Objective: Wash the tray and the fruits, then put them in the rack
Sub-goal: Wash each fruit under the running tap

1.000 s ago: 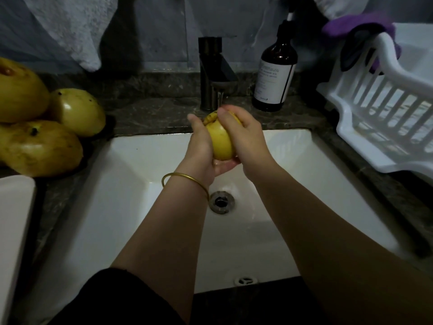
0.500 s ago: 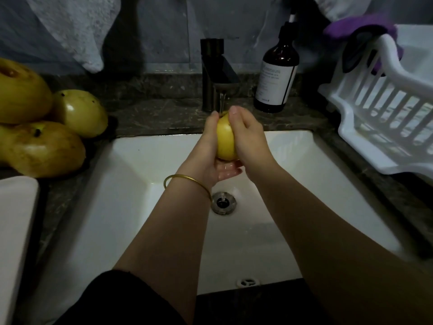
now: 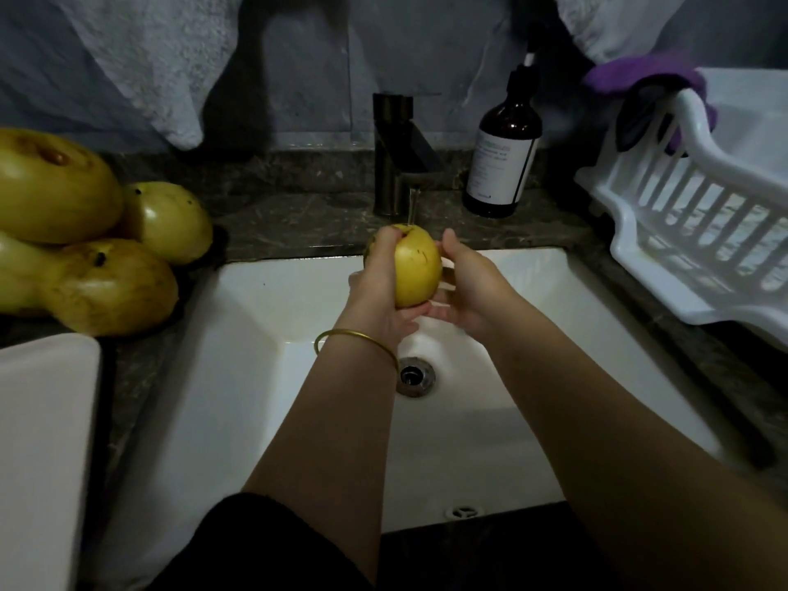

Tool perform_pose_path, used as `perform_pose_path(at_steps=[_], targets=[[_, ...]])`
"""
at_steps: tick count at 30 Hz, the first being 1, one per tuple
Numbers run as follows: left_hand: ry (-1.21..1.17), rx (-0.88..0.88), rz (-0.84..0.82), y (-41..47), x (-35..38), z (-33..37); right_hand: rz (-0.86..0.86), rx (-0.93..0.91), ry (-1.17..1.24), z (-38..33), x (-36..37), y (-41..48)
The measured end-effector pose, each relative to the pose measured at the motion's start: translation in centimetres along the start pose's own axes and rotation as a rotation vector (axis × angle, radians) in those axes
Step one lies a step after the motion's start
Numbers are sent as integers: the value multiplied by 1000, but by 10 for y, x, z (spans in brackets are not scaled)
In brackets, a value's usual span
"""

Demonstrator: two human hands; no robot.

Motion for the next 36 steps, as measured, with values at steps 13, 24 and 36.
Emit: perform_pose_path(at_steps=[13, 24, 36], targets=[[-72, -47, 77, -6, 2, 0, 395, -252, -825, -38, -12, -30], [-206, -189, 91, 2, -3, -11, 293, -677, -1354, -133, 55, -29], [-185, -182, 41, 7, 0, -14, 229, -639, -921, -138, 27, -31]])
Point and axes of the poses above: each hand's wrist, its own y-axis towards the middle knuckle, its own x-axis out of the palm, z = x × y, the point moved 3 cm from there along y, towards the middle knuckle, and after that the axes turned 9 degrees about -z, right-handed, at the moved point
